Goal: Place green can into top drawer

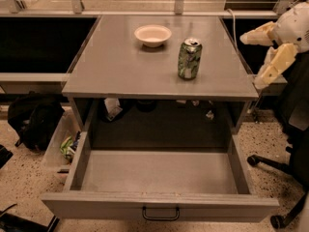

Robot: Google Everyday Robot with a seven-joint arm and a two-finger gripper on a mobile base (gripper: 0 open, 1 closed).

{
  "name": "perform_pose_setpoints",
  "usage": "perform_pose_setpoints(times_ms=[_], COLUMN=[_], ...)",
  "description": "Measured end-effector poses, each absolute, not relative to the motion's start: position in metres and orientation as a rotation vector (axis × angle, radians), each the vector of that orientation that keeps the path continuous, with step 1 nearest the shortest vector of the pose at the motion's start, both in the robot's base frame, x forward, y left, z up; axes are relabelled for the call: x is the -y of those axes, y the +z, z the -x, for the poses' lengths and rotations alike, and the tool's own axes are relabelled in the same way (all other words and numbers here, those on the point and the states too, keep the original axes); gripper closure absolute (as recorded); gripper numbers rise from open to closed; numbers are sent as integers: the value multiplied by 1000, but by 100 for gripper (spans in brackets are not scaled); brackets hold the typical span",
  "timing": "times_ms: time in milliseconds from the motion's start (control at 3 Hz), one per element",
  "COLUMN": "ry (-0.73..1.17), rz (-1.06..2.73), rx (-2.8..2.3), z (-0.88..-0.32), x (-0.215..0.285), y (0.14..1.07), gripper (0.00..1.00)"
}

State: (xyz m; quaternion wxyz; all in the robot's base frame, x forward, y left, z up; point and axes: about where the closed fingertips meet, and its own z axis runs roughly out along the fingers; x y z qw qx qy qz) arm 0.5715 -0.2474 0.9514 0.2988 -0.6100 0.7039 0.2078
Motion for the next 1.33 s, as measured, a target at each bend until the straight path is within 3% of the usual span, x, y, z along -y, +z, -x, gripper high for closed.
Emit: perform_pose_setpoints(times_ms=[333,1333], ry=[669,683], rz=[1513,1378], rx=[-1709,-1506], z=[-602,-632], x=[233,220], y=[968,1015], gripper=[0,0])
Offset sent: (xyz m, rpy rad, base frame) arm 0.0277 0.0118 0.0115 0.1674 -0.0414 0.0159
